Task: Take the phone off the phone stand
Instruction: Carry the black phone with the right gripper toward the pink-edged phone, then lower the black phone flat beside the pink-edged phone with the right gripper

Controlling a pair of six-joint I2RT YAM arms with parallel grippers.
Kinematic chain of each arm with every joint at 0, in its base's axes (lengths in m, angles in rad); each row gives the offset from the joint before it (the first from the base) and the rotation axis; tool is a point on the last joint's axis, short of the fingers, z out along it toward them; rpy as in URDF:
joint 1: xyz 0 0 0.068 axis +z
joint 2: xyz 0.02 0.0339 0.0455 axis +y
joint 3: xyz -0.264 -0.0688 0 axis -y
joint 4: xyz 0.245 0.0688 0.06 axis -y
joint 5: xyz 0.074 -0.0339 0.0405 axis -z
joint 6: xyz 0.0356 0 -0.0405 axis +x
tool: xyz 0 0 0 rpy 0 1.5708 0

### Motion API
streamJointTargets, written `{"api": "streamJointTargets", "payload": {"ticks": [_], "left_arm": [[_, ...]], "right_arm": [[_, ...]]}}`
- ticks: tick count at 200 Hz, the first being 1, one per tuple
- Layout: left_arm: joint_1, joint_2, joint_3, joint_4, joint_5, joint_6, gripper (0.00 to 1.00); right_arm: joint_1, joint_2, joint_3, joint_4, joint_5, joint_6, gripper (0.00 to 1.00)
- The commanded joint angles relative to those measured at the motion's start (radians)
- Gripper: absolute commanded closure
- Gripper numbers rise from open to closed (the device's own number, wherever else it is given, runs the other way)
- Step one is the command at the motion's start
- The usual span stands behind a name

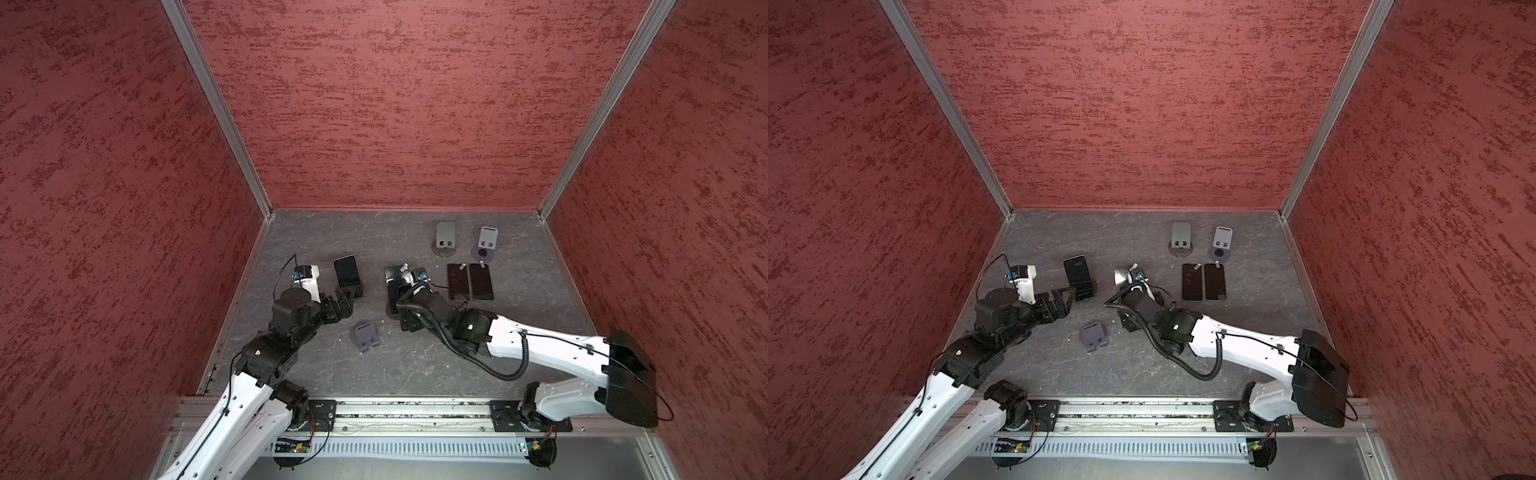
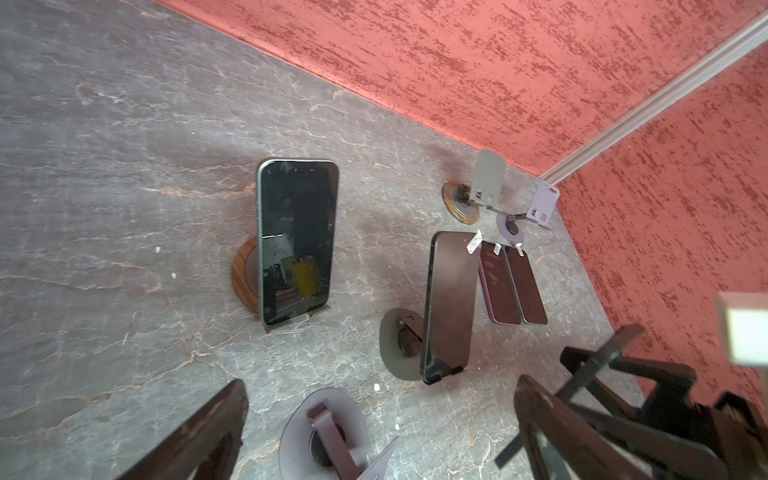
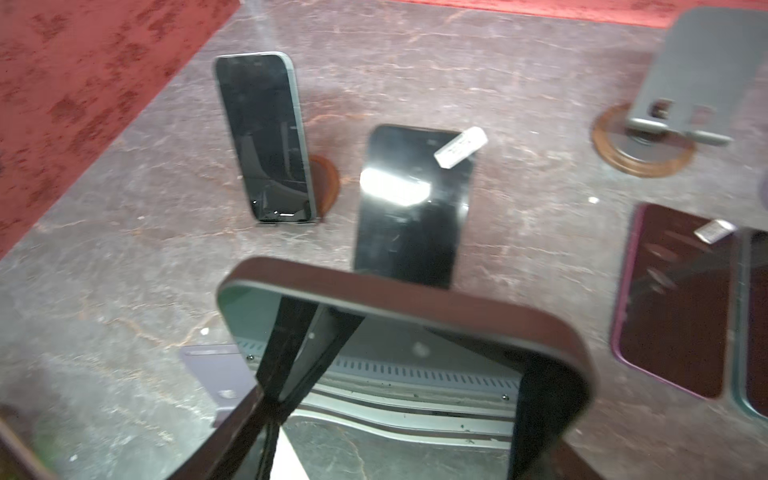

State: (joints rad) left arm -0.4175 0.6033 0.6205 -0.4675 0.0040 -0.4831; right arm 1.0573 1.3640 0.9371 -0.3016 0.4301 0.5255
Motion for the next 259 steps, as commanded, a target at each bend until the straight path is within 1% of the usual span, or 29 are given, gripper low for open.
{"api": "streamJointTargets", "payload": {"ticks": [1, 45, 78, 160, 259], "left_arm": [[-0.03, 0.001, -0.013, 0.067, 0.013, 0.027, 0.01], [-0.063, 0.0, -0.012, 0.084, -0.002, 0.049, 0.01], [-0.069, 0.0, -0.016, 0.074, -0.02, 0.052, 0.01], [-0.071, 0.001, -0.022, 0.033, -0.071, 0.07, 0.01], [-0.069, 0.024, -0.038, 0.063, -0.101, 0.107, 0.01]], "right_arm": [[-0.046, -0.041, -0.031, 0.005, 0.04, 0.042, 0.41], [-0.138, -0.022, -0.086, 0.039, -0.009, 0.042, 0.41], [-0.201, 0.048, -0.088, 0.068, -0.072, 0.022, 0.41], [-0.338, 0.297, 0.056, 0.023, -0.205, -0.021, 0.39], [-0.454, 0.5, 0.21, 0.002, -0.318, -0.075, 0.39]]}}
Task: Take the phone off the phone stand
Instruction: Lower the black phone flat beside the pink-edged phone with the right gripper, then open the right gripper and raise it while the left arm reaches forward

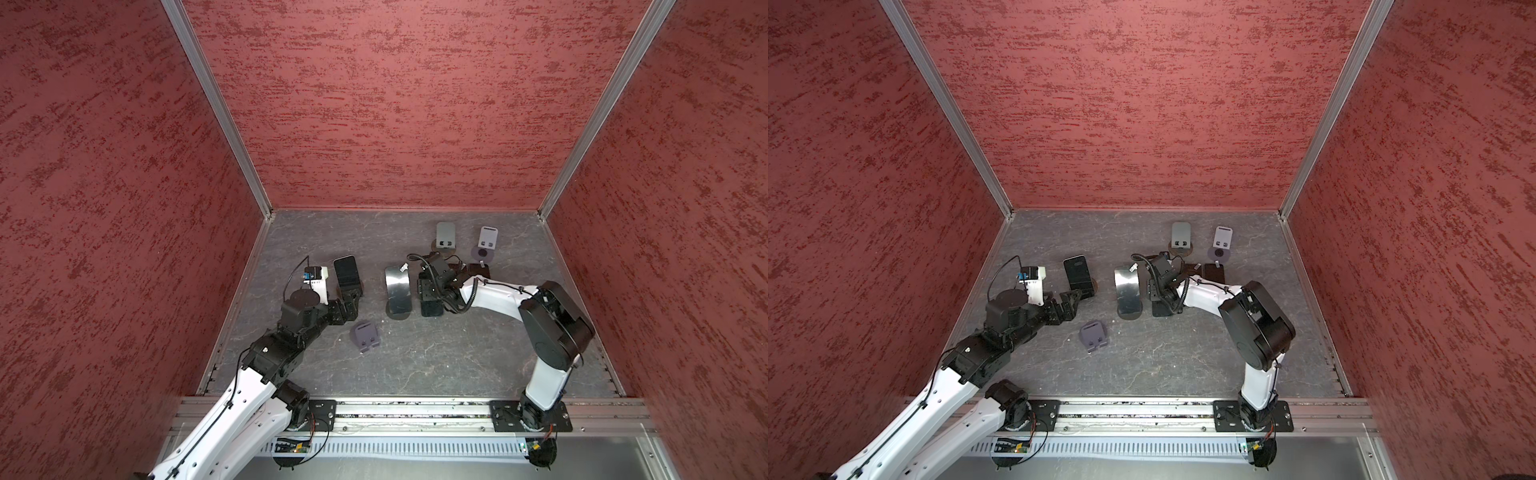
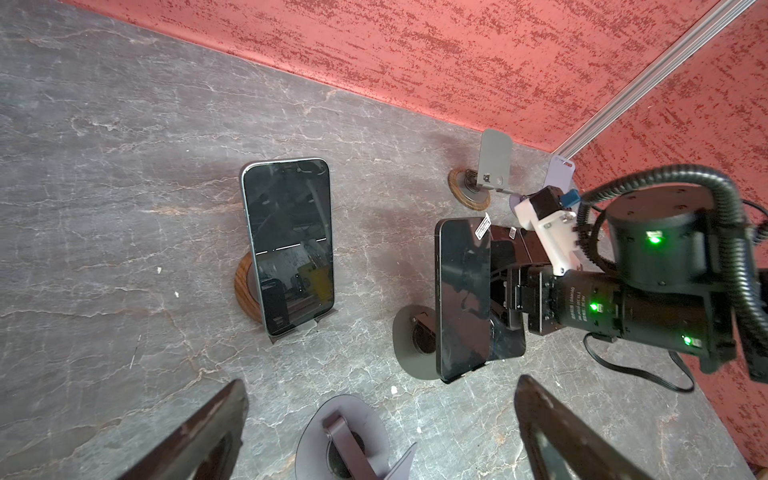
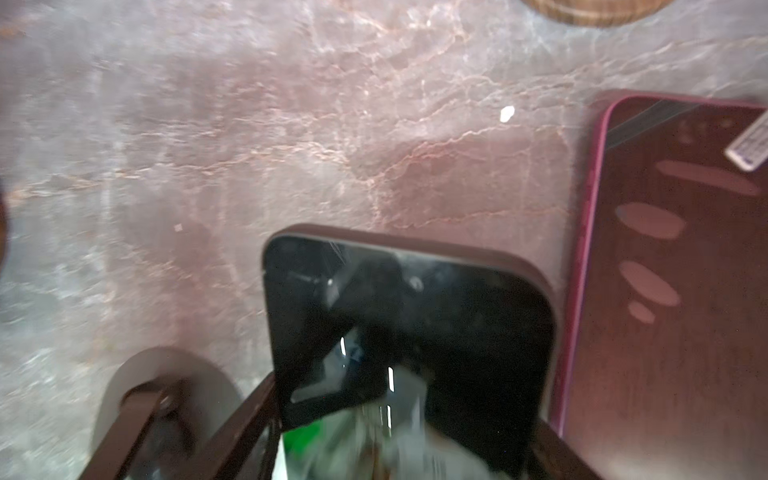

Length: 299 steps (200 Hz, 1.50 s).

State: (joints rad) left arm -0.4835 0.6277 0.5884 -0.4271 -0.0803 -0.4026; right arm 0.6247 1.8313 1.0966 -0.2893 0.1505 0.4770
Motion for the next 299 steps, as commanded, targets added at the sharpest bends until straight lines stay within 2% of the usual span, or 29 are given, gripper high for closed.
{"api": "streamJointTargets", "payload": {"ticks": [1, 114, 140, 186, 207, 252, 299], "left_arm": [[-0.003, 0.001, -0.006, 0.024, -0.016, 0.027, 0.01], [-0.002, -0.001, -0.019, 0.036, 0.017, 0.036, 0.01], [-0.002, 0.0, -0.018, 0.031, 0.015, 0.031, 0.01], [-0.003, 0.001, -0.017, 0.013, 0.006, 0.012, 0.01], [-0.005, 0.001, -0.008, -0.02, -0.024, -0.013, 0.01], [-0.057, -0.015, 0.005, -0.092, -0.124, -0.105, 0.0], [-0.193, 0.038, 0.068, -0.244, -0.358, -0.251, 0.01]], "right_arm": [[-0.022, 0.034, 0.052, -0.011, -0.039, -0.028, 0.39], [-0.079, 0.126, 0.082, 0.051, -0.076, 0.001, 0.38], [-0.079, 0.125, 0.08, 0.05, -0.07, -0.009, 0.33], [-0.076, 0.121, 0.083, 0.019, -0.079, -0.038, 0.16], [-0.071, 0.123, 0.085, 0.004, -0.072, -0.051, 0.11], [-0.053, 0.112, 0.079, 0.007, -0.071, -0.081, 0.09], [-0.051, 0.056, 0.078, 0.011, -0.034, -0.087, 0.06]]}}
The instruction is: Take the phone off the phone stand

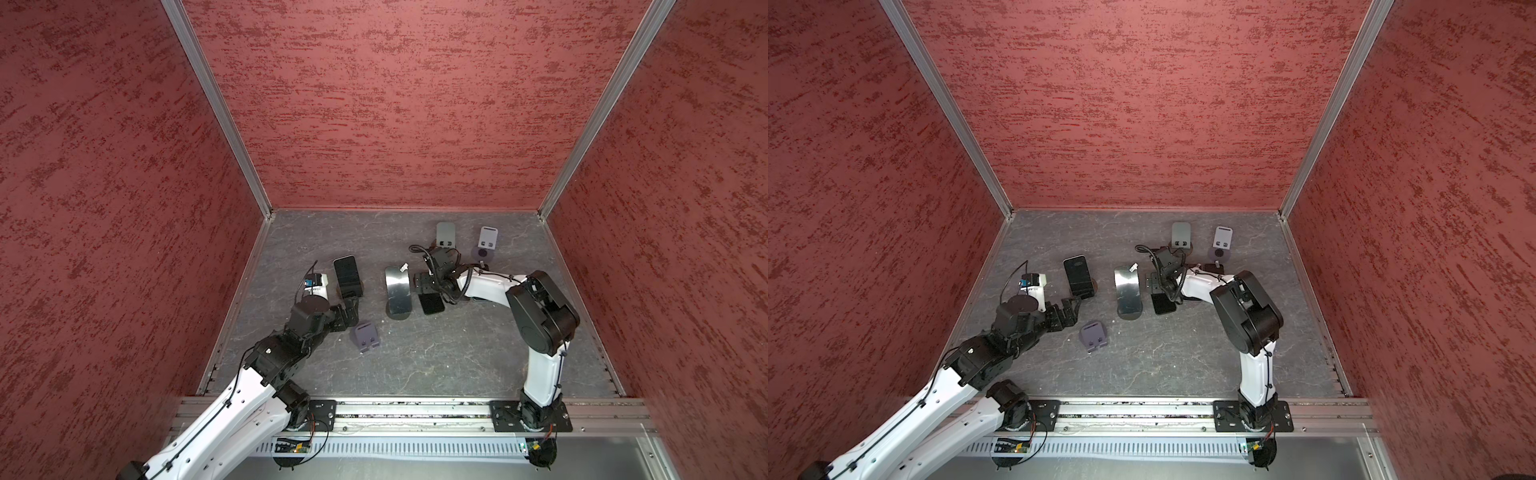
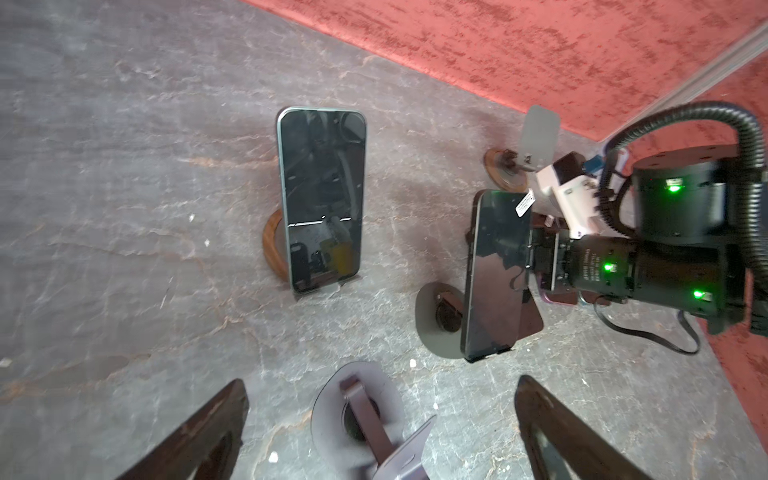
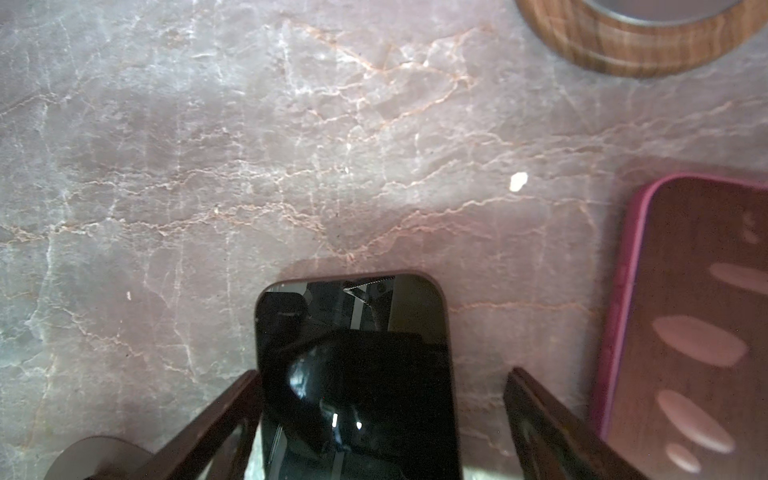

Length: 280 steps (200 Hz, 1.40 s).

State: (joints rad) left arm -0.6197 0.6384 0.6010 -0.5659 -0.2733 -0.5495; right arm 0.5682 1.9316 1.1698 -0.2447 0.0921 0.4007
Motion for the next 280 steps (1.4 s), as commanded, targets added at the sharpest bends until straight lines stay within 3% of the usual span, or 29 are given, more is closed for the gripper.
{"api": "streamJointTargets", "payload": {"ticks": [1, 65, 100, 163, 205, 239, 280], "left_arm": [[-0.063, 0.03, 0.057, -0.109, -0.171, -0.109, 0.0], [-0.262, 0.192, 0.13, -0.239, -0.35, -0.346, 0.0], [-0.38, 0.249, 0.163, -0.369, -0.477, -0.587, 0.01], [-0.482, 0.472, 0.259, -0.497, -0.554, -0.819, 0.01], [-0.486, 0.534, 0.26, -0.386, -0.501, -0.77, 0.0], [-0.454, 0.57, 0.23, -0.231, -0.36, -0.606, 0.01], [-0.399, 0.629, 0.249, -0.268, -0.233, -0.509, 0.02]], "right_arm": [[0.006, -0.047, 0.005, -0.033, 0.025, -0.011, 0.06], [0.006, -0.183, 0.024, -0.073, 0.127, -0.056, 0.02], [0.001, -0.238, 0.022, -0.111, 0.244, -0.066, 0.01], [-0.046, -0.351, -0.066, -0.064, 0.283, -0.082, 0.01], [-0.086, -0.427, -0.136, -0.037, 0.275, -0.094, 0.01], [-0.113, -0.47, -0.18, -0.011, 0.248, -0.098, 0.01], [-0.13, -0.471, -0.205, 0.0, 0.23, -0.108, 0.01]]}}
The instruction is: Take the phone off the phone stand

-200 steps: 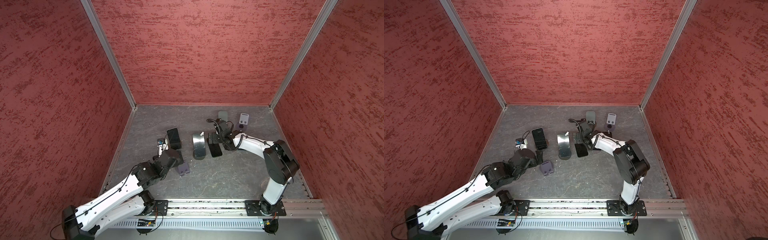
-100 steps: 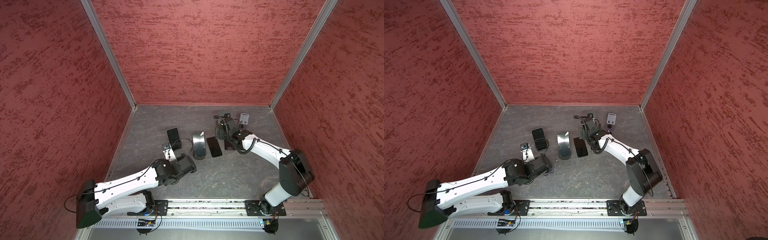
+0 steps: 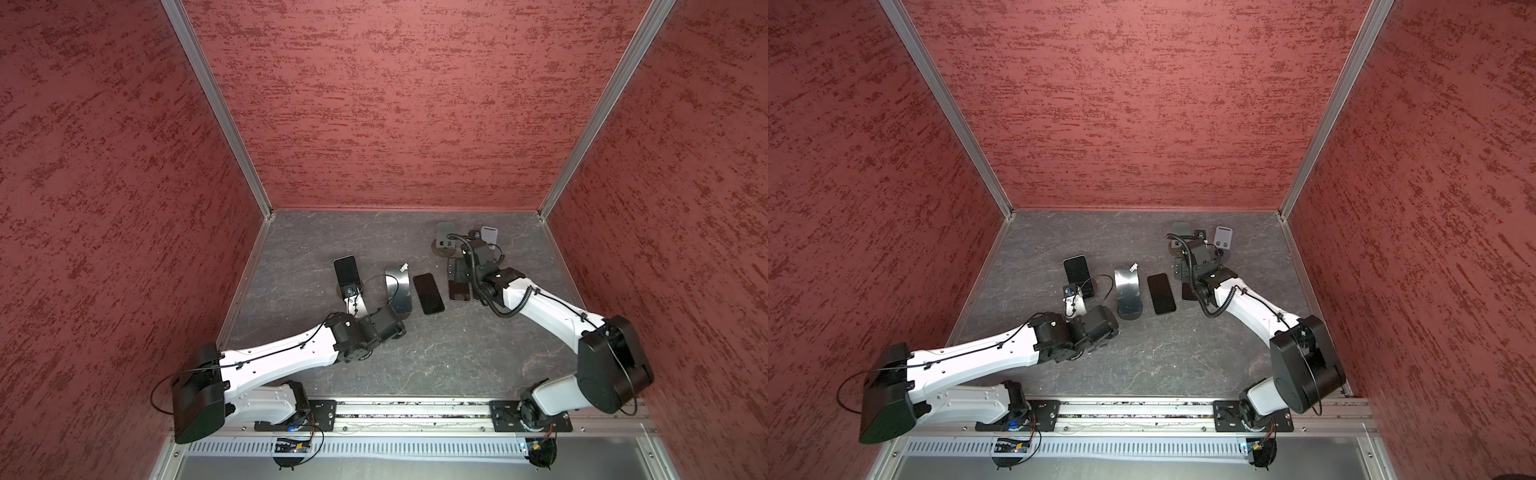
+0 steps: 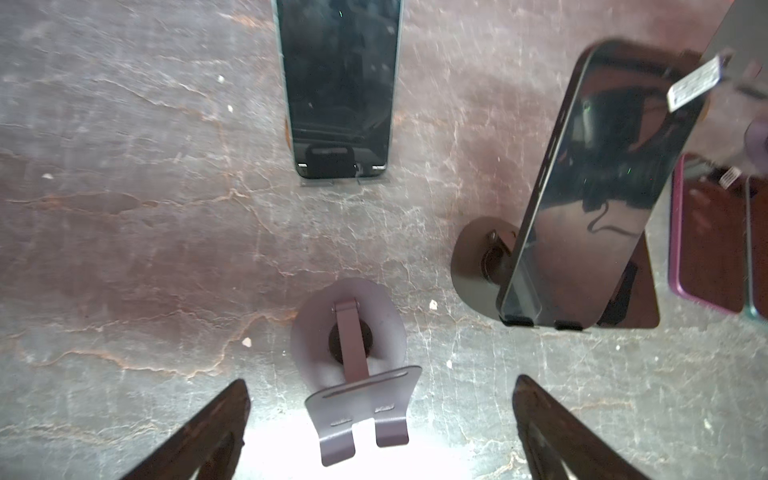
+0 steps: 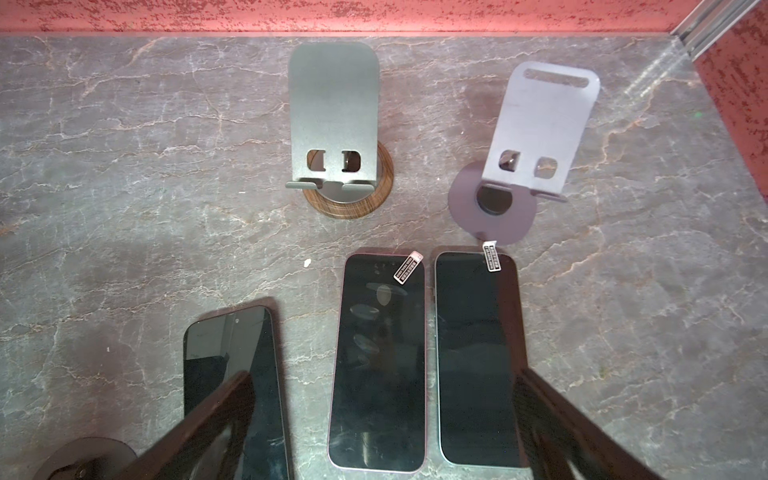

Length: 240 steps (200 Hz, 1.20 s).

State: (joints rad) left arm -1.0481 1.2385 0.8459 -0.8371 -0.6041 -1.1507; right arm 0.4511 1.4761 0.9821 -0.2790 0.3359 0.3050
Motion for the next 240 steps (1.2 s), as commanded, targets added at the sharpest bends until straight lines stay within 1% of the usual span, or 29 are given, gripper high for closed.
{"api": "streamJointTargets", "payload": {"ticks": [1, 19, 50, 64, 106, 121, 181, 211, 222, 240], "left_arm": [[0.031, 0.031, 0.005, 0.002, 0.101, 0.094, 0.02], [0.043, 0.062, 0.01, -0.015, 0.129, 0.096, 0.03], [0.051, 0.108, 0.009, -0.021, 0.142, 0.066, 0.03], [0.052, 0.126, 0.005, 0.003, 0.143, 0.063, 0.03], [0.077, 0.169, 0.007, 0.04, 0.157, 0.063, 0.09], [0.084, 0.181, 0.01, 0.043, 0.158, 0.063, 0.09], [0.095, 0.222, 0.007, 0.058, 0.168, 0.066, 0.2], [0.099, 0.22, -0.002, 0.072, 0.167, 0.066, 0.31], [0.102, 0.218, -0.004, 0.073, 0.164, 0.065, 0.37], [0.106, 0.213, -0.012, 0.08, 0.161, 0.066, 0.41]], "right_arm": [[-0.013, -0.015, -0.017, 0.035, -0.015, -0.012, 0.01], [-0.019, -0.011, -0.022, 0.038, -0.021, -0.015, 0.01], [-0.023, -0.011, -0.031, 0.047, -0.032, -0.016, 0.01], [-0.027, -0.011, -0.039, 0.054, -0.039, -0.015, 0.01], [-0.031, -0.007, -0.05, 0.062, -0.052, -0.014, 0.01], [-0.033, -0.005, -0.053, 0.067, -0.056, -0.014, 0.01], [-0.04, 0.017, -0.058, 0.083, -0.076, -0.015, 0.01], [-0.042, 0.026, -0.062, 0.092, -0.084, -0.015, 0.01], [-0.042, 0.029, -0.062, 0.092, -0.084, -0.017, 0.01], [-0.042, 0.033, -0.062, 0.093, -0.084, -0.017, 0.01]]}}
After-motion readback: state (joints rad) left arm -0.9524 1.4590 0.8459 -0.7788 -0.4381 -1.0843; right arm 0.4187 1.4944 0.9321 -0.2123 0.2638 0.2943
